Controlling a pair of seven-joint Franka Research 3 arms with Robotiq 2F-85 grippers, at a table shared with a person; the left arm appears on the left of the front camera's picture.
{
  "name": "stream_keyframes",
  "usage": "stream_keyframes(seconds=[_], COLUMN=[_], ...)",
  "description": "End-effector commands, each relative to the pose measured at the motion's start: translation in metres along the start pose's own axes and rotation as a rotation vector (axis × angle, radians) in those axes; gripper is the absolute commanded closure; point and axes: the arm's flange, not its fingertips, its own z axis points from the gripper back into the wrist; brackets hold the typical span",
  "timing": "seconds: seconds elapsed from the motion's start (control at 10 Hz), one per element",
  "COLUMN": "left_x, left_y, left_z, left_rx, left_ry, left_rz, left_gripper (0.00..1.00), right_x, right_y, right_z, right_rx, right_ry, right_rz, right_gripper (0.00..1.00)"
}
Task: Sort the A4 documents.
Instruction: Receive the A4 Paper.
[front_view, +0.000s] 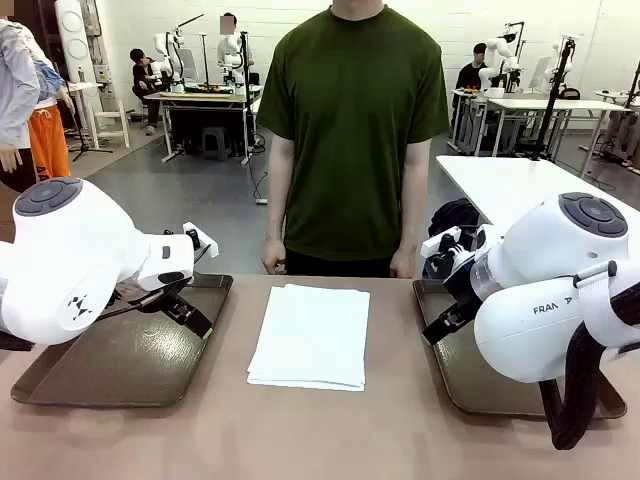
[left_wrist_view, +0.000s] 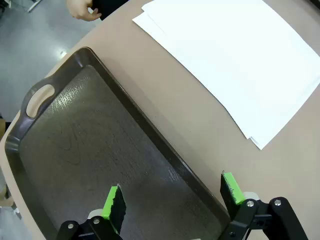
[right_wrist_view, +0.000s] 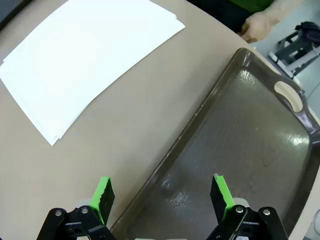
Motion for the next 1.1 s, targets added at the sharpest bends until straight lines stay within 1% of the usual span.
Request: stream_keyframes(seconds=[0.0,1.0], left_x=[0.0,0.0], left_y=[0.0,0.0], left_z=[0.0,0.0], left_rx=[0.0,0.0], left_ry=[0.0,0.0], left_rz=[0.0,0.0], left_gripper=[0.0,0.0], right_x=[0.0,0.0], right_y=[0.0,0.0], right_z=[0.0,0.0], right_rx=[0.0,0.0], right_ry=[0.0,0.0], right_rz=[0.0,0.0], right_gripper=[0.0,0.0])
